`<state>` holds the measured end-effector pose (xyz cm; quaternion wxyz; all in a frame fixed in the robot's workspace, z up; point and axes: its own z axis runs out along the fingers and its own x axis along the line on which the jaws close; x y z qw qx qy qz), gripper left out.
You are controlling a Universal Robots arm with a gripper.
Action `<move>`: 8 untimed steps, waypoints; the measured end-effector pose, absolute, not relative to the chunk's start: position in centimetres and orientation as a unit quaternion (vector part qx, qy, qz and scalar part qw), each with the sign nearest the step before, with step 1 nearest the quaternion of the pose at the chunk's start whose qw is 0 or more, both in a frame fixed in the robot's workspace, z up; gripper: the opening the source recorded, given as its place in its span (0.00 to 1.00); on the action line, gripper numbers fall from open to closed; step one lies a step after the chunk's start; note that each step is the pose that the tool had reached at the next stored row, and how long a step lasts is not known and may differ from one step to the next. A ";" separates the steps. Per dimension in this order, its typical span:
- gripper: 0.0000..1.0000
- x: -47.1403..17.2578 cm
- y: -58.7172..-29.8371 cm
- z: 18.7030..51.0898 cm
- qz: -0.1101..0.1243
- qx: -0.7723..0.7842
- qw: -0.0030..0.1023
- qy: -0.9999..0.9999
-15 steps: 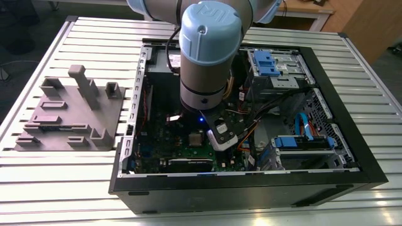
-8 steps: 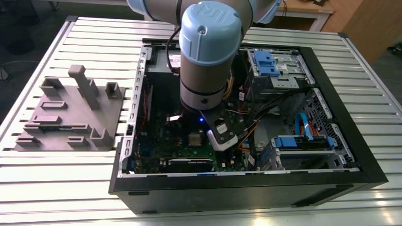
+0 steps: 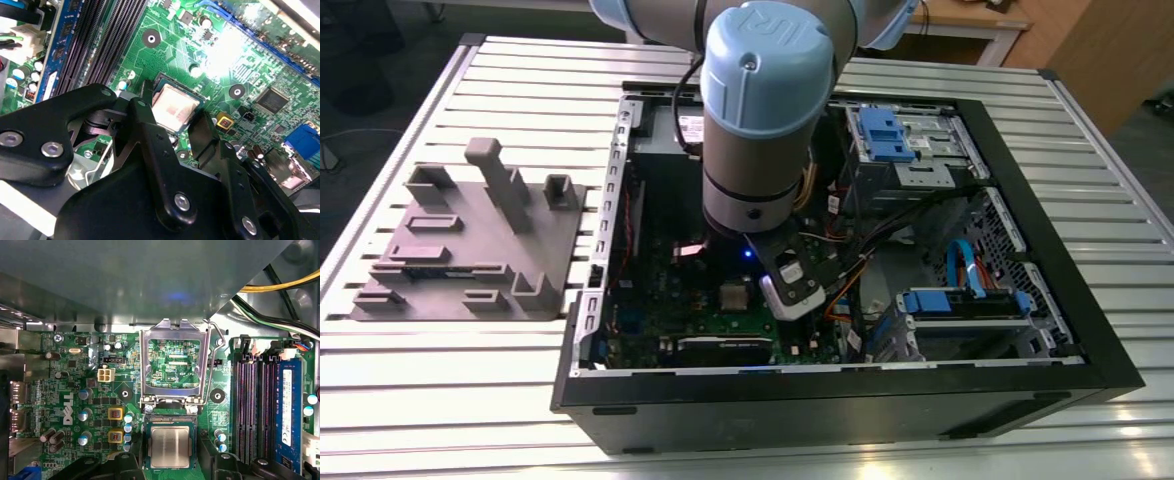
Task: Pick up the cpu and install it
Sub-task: 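Place the cpu into insertion slot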
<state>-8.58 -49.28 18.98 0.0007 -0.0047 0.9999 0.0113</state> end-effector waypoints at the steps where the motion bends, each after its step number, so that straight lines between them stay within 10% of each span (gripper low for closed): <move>1: 0.55 -8.6 -49.3 19.0 0.011 -0.005 0.001 1.000; 8: 0.55 -8.4 -49.3 18.8 0.013 -0.005 0.000 1.000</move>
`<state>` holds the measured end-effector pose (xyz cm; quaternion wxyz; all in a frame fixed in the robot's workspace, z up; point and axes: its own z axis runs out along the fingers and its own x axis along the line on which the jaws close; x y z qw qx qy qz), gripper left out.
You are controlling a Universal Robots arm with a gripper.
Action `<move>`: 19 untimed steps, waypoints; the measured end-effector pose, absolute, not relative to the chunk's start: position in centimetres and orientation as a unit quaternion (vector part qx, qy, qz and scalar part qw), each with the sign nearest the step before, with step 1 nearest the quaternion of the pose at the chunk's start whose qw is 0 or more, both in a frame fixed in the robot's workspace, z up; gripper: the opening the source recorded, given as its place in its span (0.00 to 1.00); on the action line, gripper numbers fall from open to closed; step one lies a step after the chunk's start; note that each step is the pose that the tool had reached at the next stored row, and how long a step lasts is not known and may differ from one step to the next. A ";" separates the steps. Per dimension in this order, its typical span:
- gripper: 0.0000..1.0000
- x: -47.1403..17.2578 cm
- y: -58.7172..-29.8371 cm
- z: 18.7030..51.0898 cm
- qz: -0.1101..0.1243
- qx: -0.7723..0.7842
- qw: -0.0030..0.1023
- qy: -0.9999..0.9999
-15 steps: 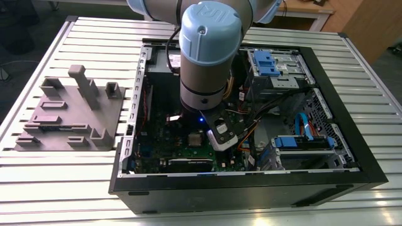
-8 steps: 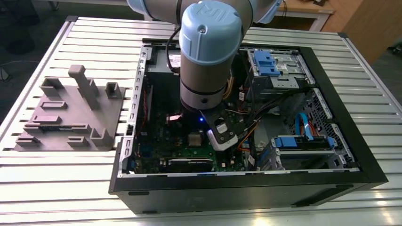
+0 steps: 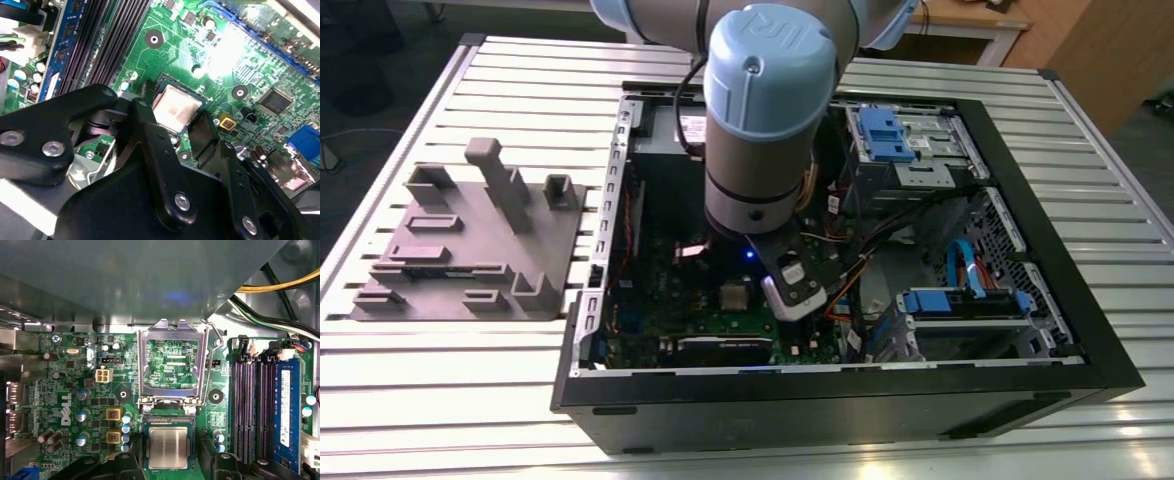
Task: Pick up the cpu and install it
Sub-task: 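Place the cpu into insertion slot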
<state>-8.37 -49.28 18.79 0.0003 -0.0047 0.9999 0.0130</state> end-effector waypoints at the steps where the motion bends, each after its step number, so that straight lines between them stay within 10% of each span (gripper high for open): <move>1: 0.54 -8.4 -49.3 18.8 0.013 -0.005 0.000 1.000; 19: 0.48 -8.4 -49.1 19.4 0.019 -0.004 0.001 1.000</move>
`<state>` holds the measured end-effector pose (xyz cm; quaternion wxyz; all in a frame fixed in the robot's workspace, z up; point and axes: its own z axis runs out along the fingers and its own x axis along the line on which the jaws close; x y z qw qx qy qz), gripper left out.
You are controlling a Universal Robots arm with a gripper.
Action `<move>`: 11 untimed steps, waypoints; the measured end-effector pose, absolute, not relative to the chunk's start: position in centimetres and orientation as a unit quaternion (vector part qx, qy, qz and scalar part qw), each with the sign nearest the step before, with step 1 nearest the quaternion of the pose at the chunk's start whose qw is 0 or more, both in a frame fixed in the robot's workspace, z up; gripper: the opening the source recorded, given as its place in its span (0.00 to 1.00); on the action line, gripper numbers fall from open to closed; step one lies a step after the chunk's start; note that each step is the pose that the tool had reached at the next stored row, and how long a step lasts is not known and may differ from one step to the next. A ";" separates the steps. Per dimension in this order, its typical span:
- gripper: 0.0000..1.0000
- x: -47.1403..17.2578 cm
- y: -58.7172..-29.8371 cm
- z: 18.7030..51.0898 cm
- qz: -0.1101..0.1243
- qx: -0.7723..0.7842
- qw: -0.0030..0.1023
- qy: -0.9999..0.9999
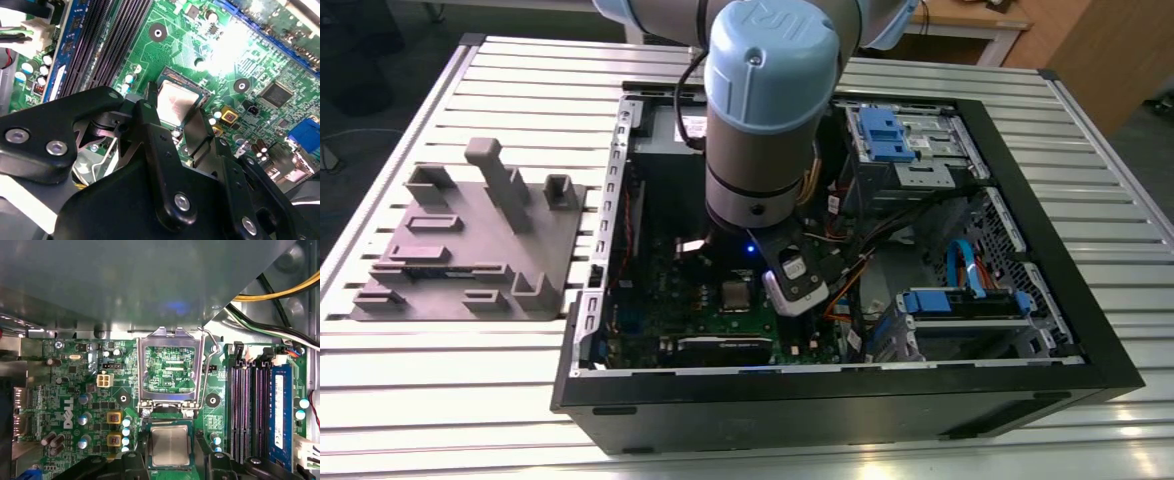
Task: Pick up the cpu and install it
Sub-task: 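Place the cpu into insertion slot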
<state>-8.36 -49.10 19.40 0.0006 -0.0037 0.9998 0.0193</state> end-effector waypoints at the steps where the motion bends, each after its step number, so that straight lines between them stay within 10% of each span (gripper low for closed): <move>1: 0.48 -8.4 -49.1 19.4 0.019 -0.004 0.001 1.000; 11: 0.50 -8.3 -49.2 19.3 0.019 -0.006 0.000 1.000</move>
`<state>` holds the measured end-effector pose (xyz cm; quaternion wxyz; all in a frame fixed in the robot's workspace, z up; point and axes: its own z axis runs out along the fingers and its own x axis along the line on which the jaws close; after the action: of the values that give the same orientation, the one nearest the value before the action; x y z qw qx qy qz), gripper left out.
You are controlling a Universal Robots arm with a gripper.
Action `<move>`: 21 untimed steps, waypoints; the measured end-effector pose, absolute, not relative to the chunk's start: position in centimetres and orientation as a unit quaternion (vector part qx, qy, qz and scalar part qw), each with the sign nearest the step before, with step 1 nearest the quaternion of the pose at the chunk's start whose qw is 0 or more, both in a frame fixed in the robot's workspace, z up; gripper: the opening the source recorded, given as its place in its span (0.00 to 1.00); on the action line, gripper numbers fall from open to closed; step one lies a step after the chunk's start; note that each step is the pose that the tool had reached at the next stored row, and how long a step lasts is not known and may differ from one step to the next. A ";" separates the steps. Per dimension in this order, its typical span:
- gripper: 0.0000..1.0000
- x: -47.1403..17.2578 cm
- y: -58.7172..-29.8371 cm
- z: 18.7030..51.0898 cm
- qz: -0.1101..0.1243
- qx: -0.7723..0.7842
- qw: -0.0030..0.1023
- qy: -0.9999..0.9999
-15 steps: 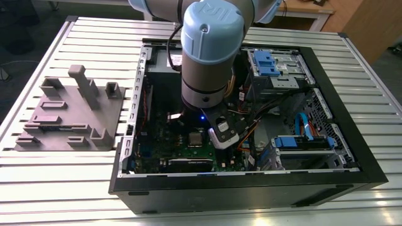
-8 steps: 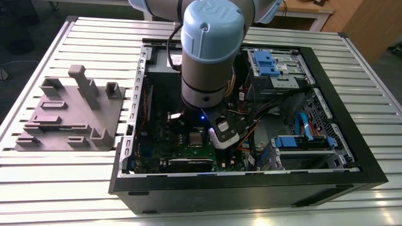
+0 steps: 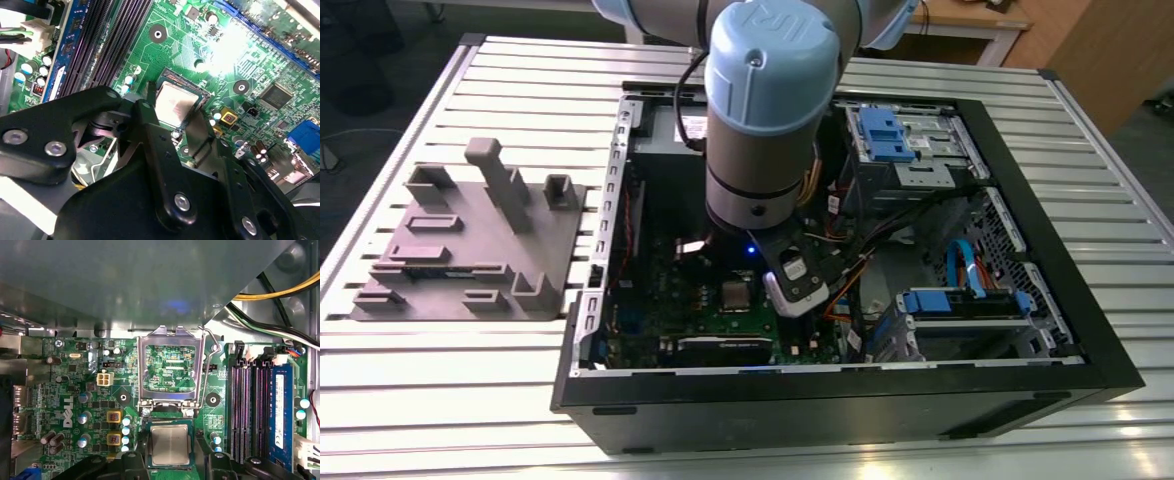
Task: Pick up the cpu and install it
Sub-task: 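Place the cpu into insertion slot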
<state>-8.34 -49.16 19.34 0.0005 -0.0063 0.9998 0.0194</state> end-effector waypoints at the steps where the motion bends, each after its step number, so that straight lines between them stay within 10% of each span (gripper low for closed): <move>1: 0.50 -8.3 -49.2 19.3 0.020 -0.006 0.001 1.000; 21: 0.38 -8.4 -49.4 19.5 0.029 -0.006 0.001 1.000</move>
<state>-8.39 -49.39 19.52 0.0005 -0.0063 0.9996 0.0292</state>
